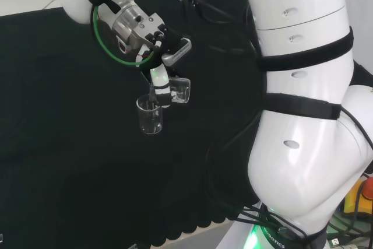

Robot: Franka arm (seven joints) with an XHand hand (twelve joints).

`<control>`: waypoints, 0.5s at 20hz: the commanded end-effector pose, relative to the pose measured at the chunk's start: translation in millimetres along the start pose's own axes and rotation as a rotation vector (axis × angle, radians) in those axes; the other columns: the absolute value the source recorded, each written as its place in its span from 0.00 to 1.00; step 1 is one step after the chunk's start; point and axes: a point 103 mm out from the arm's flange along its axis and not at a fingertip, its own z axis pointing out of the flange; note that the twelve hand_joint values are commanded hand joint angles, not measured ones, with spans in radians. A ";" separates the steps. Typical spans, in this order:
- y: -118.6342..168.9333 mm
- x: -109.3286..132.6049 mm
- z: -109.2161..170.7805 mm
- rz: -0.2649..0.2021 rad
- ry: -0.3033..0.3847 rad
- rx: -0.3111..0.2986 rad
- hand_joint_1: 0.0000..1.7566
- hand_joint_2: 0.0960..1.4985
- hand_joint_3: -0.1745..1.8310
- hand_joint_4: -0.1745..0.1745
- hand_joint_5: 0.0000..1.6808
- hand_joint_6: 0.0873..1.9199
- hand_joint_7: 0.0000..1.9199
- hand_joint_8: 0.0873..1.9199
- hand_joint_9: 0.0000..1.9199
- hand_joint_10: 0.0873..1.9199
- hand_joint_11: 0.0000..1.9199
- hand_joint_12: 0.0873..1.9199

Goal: Pour the water from the handheld beaker into the one on the table.

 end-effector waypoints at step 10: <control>-2.7 7.9 -2.8 0.041 -0.050 0.048 0.75 0.36 0.45 0.00 0.78 0.28 0.71 0.28 0.97 0.01 0.79 0.25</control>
